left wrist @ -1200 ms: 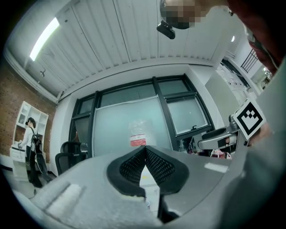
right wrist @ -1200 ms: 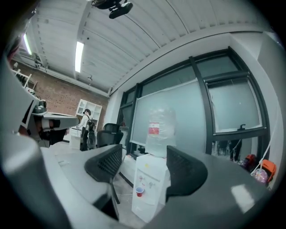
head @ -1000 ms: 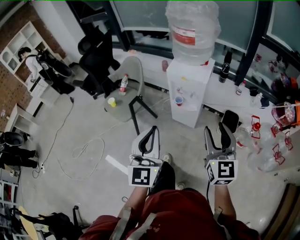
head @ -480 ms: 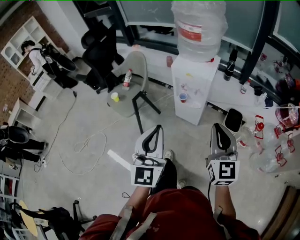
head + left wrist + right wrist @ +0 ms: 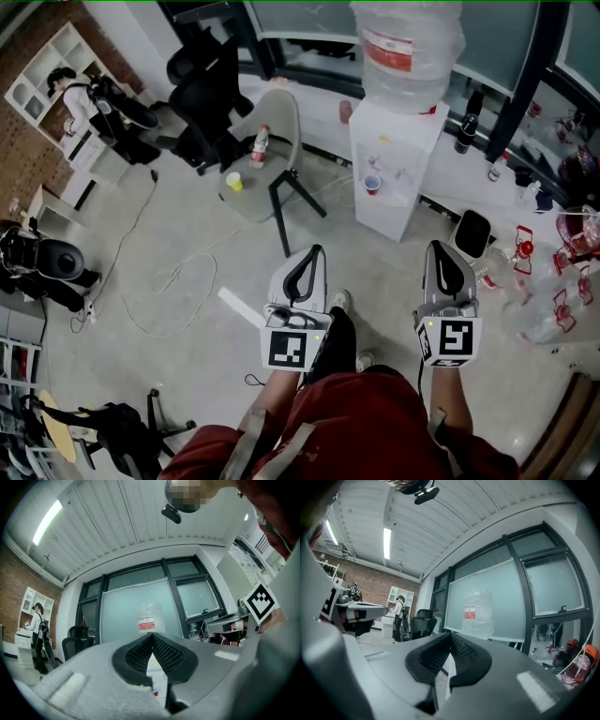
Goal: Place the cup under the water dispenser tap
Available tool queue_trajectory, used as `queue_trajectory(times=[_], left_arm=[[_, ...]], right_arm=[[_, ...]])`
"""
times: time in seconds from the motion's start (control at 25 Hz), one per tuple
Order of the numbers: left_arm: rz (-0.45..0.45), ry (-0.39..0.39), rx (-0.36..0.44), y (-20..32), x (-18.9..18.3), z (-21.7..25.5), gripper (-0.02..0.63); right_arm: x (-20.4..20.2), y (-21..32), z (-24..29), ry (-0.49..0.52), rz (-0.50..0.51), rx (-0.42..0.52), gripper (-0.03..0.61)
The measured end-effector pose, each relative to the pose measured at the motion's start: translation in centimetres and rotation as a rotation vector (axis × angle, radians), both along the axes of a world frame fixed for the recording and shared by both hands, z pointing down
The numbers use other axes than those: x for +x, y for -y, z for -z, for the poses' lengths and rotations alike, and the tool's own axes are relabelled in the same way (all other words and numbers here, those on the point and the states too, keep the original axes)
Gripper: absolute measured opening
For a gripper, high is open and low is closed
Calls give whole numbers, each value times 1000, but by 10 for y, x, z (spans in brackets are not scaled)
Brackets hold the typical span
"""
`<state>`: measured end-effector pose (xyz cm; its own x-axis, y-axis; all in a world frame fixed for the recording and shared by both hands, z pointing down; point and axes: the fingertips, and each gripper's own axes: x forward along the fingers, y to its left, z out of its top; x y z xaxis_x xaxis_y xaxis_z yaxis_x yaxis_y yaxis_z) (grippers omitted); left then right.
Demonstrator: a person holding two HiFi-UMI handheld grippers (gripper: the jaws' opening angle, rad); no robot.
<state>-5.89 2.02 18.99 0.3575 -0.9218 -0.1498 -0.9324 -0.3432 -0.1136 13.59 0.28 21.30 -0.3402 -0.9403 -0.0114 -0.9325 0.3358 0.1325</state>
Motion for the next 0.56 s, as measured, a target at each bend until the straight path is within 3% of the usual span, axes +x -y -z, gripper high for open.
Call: queue_trajectory(times=[0.56], left_arm=[[-23, 14, -7, -5, 11, -4, -2]], right_arm=[[6, -11, -7, -5, -3, -5, 2]])
